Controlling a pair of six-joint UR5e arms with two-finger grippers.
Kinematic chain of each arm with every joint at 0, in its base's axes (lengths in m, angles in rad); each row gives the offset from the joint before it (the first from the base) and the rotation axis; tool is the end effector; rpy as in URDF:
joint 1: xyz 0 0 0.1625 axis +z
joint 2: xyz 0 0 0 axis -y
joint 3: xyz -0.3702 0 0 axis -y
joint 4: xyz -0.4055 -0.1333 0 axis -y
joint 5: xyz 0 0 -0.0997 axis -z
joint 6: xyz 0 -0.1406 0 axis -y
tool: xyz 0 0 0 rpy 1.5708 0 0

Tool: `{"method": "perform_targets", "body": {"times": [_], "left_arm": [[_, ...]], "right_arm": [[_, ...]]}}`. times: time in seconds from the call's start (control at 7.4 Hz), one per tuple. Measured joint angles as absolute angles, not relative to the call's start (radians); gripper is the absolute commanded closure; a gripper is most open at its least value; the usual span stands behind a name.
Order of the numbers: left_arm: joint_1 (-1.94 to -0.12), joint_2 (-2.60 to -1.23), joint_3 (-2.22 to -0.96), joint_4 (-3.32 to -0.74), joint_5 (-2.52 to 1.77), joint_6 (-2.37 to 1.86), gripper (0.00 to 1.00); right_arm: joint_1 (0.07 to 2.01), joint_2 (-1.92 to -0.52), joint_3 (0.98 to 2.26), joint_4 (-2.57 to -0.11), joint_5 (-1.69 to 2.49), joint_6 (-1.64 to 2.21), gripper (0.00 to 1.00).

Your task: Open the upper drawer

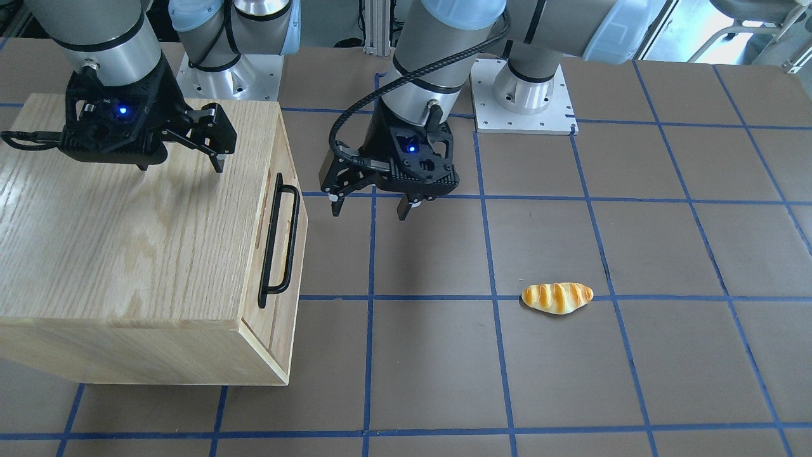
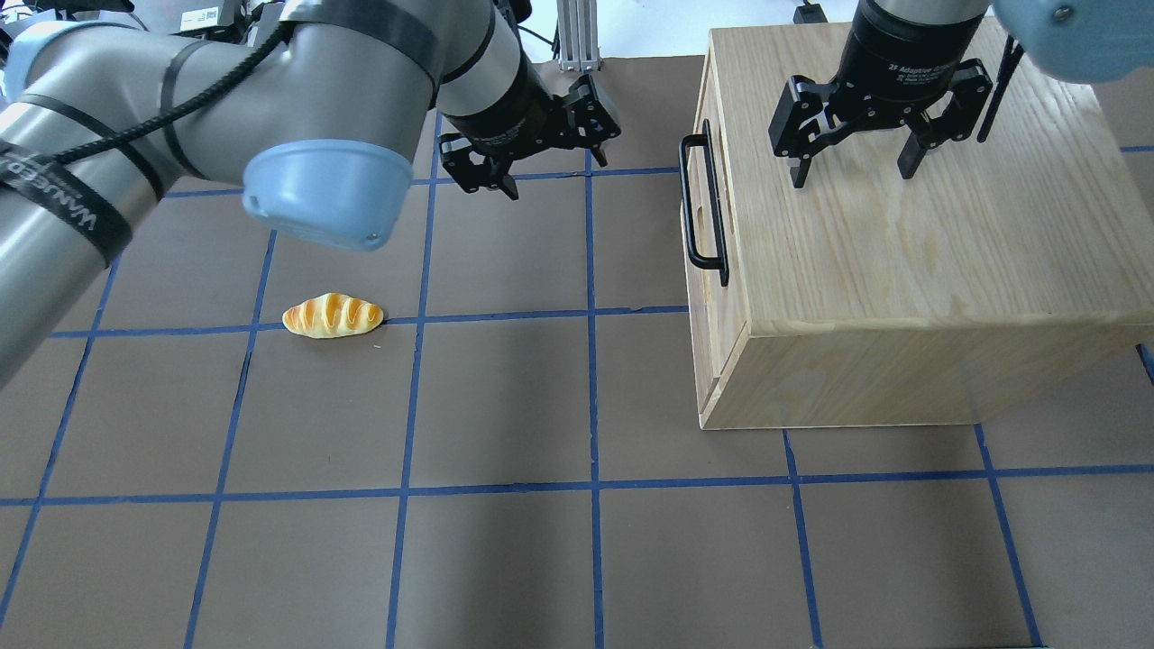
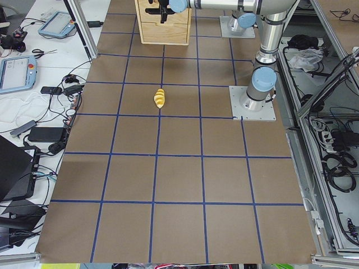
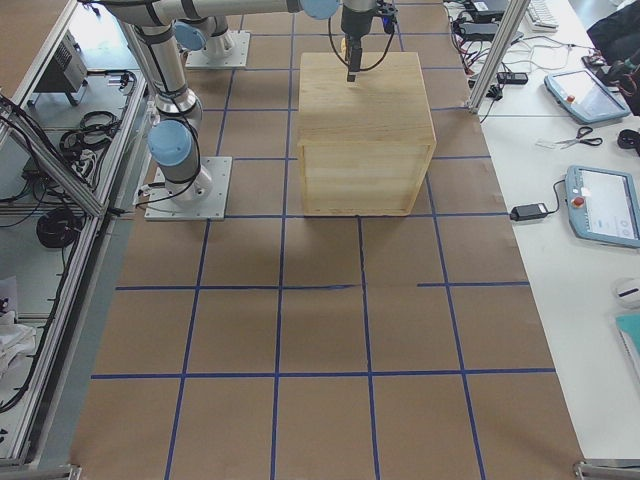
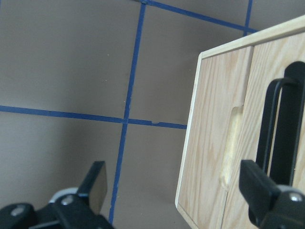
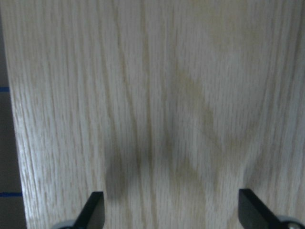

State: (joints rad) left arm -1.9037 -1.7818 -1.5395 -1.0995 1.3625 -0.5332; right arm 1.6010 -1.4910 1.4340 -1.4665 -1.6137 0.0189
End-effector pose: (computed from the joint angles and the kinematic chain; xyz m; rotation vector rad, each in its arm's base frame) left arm -0.3533 -0.5249 0.3489 0.2389 -2.8110 0.2522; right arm 0.1431 -0.5232 0.4096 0.0191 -3.0967 -0.0716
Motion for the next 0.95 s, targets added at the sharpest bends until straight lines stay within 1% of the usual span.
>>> {"method": "perform_targets", "body": {"times": [0.41, 0.95], "left_arm": [[-1.974, -1.860, -1.539, -0.988, 1.357, -0.629, 0.00], [-1.987, -1.899, -1.535, -0.951, 1.356, -0.654, 0.00]], "right_arm": [[1.601, -1.491, 1.433, -1.466, -1.614, 0.020, 0.00], [1.601, -1.491, 1.433, -1.466, -1.614, 0.019, 0.00]]}}
